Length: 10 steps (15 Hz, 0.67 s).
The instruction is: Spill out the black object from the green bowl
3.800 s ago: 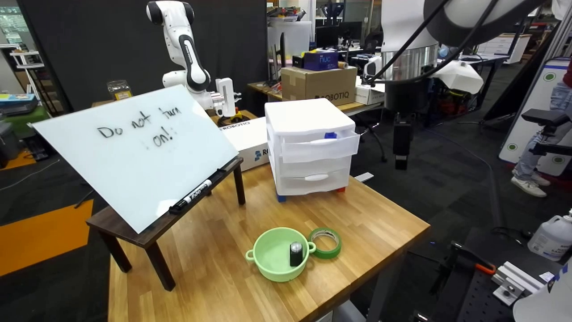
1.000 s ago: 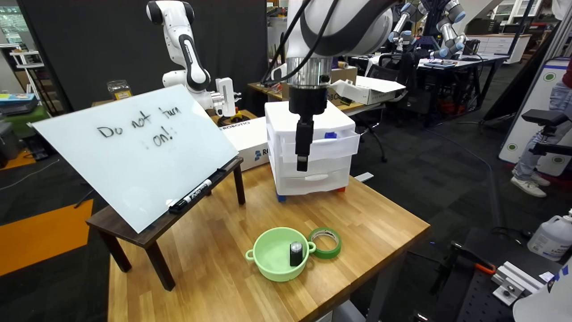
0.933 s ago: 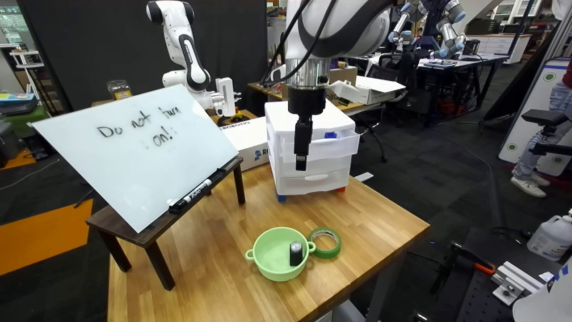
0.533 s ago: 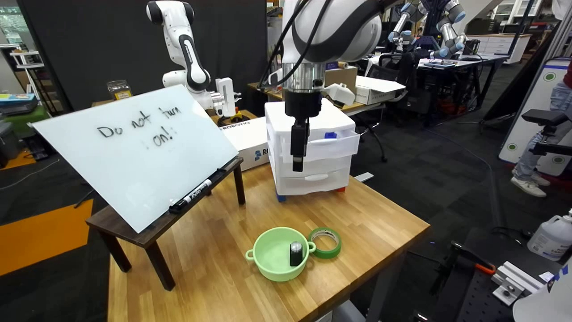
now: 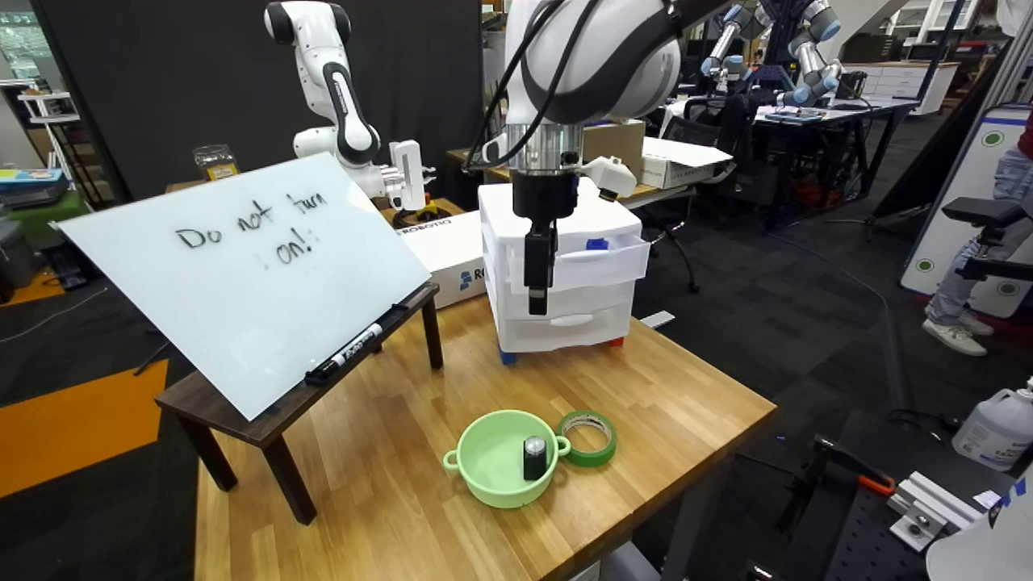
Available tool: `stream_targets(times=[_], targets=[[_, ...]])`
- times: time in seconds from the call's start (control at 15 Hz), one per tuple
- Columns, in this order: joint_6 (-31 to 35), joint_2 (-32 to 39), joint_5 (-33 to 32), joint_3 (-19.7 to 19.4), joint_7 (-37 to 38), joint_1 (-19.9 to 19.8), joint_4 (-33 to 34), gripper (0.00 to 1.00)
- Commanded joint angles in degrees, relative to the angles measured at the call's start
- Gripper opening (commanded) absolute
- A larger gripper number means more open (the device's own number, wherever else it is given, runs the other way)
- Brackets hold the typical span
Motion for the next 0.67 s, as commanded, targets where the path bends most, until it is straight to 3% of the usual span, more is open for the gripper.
stream_targets(times=[0.0,0.6], targets=[[-2.69,2.92,-1.75,1.39,0.46,-1.42,3.74,1.00],[-5.68,11.92,-0.50,3.14,-1.97,-2.35,11.75,1.00]])
